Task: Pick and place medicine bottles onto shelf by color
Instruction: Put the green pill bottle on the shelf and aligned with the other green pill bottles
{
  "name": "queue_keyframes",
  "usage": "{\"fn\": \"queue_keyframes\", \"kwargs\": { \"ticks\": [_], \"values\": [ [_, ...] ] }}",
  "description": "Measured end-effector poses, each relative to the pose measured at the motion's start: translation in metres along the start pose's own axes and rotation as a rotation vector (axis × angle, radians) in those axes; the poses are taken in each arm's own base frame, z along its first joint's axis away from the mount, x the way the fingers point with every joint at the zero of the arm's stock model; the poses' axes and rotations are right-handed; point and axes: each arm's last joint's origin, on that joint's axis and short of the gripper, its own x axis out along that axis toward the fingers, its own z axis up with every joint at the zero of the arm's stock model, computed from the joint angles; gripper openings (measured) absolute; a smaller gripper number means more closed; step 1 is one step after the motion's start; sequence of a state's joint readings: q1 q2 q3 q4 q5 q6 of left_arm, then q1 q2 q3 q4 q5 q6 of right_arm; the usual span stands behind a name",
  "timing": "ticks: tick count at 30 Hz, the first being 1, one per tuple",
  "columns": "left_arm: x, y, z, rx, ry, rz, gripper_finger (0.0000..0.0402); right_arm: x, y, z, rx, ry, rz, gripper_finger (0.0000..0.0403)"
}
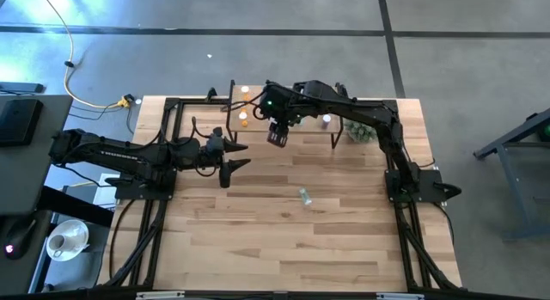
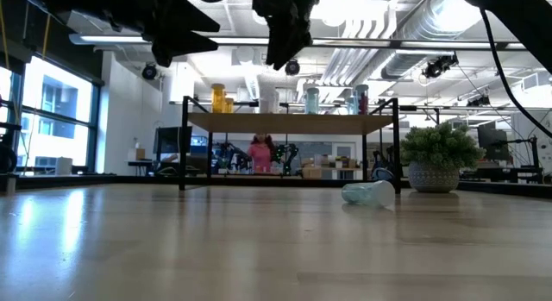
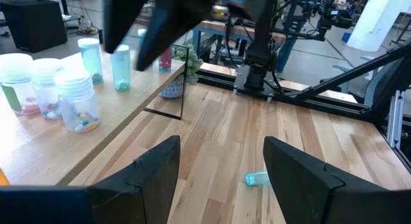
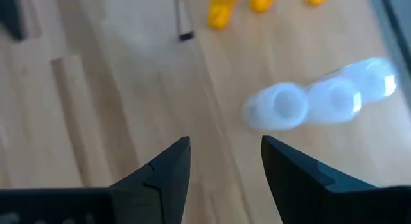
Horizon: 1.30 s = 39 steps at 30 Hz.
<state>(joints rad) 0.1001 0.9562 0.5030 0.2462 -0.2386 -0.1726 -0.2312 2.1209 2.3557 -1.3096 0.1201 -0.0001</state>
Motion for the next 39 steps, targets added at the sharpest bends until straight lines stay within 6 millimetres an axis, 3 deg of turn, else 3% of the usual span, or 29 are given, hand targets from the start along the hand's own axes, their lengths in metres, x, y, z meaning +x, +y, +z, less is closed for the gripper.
{"fn": "queue_keyframes", "kwargs": {
  "ticks": [12, 22, 39],
  "values": [
    [0.000, 0.000, 0.000, 0.001, 0.004, -0.001, 0.0213, -0.007, 0.053, -0.030, -0.164, 0.272, 0.131, 0.0181],
    [0.000, -0.001, -0.002, 0.006, 0.022, -0.010, 0.0213, 0.028, 0.096, -0.062, -0.273, 0.471, 0.181, 0.0181],
    [0.000, -0.001, -0.002, 0.004, 0.017, -0.011, 0.0213, 0.084, 0.138, -0.141, -0.375, 0.841, 0.175, 0.0181]
  ]
}}
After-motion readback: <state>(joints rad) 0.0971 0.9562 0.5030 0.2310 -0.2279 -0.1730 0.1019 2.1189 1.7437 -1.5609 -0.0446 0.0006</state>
